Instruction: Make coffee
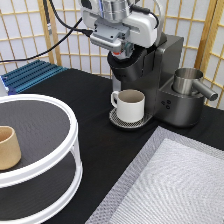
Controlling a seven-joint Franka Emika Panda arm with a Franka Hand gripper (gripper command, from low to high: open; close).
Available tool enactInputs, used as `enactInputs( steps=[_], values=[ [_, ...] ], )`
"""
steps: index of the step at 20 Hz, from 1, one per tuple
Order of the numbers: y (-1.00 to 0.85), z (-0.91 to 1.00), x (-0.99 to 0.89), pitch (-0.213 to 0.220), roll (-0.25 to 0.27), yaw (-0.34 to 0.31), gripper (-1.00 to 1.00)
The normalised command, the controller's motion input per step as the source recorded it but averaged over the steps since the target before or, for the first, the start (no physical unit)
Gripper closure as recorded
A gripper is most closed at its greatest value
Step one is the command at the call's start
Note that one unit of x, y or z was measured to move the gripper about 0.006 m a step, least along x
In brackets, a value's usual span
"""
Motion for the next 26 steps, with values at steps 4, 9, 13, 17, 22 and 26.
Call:
enactInputs(
  steps=[4, 9, 13, 17, 22, 26],
  values=[
    [0.05, -0.01, 0.02, -0.066, -0.087, 0.0, -1.0],
    [0.2, 0.14, 0.0, -0.06, -0.118, 0.0, -1.0],
    [0.17, 0.11, -0.06, -0.091, -0.105, -0.009, -1.0],
    [-0.19, 0.05, -0.24, -0.084, -0.059, -0.024, -1.0],
    [-0.79, 0.0, -0.39, -0.107, -0.002, -0.007, -1.0],
    [-0.55, 0.45, -0.45, -0.062, -0.012, -0.028, -1.0]
  ],
)
